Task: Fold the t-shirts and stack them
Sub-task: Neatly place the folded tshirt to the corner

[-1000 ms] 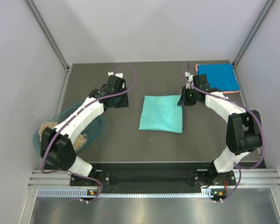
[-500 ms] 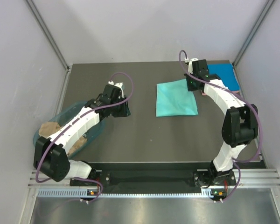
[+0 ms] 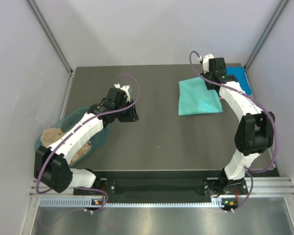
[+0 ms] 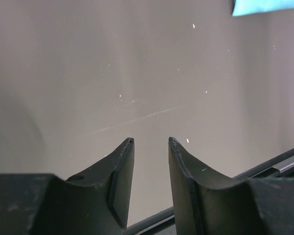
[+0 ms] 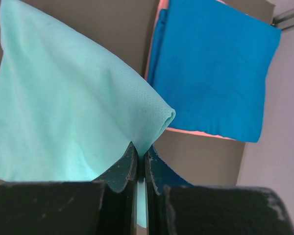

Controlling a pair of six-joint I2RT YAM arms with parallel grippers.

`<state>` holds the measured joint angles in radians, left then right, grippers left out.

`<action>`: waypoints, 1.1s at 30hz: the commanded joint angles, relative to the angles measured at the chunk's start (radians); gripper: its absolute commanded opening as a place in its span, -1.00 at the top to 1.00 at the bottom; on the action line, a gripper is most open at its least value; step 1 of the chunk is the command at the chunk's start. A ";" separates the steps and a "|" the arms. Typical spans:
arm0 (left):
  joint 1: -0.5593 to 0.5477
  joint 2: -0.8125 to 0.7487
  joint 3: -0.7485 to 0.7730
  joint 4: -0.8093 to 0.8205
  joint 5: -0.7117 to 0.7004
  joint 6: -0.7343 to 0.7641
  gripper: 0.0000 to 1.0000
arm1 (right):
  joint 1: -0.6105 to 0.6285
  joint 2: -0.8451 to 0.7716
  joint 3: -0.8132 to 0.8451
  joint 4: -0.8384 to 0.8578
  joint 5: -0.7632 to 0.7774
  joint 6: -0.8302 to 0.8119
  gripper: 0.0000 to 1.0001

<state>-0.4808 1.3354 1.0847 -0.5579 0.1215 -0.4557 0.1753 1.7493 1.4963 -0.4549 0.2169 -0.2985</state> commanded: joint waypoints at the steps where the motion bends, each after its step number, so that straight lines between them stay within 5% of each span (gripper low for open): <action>1: -0.002 -0.025 0.040 0.041 0.017 0.014 0.21 | -0.045 -0.062 0.071 0.053 0.015 -0.057 1.00; 25: -0.002 0.062 0.043 0.075 0.059 0.011 0.20 | -0.241 0.122 0.410 -0.073 -0.152 -0.105 1.00; 33: -0.002 0.065 0.043 0.076 0.078 0.009 0.18 | -0.244 0.026 0.375 -0.099 -0.214 -0.093 1.00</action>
<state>-0.4808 1.3998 1.0912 -0.5228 0.1738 -0.4526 -0.0631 1.8687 1.8477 -0.5583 0.0410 -0.3927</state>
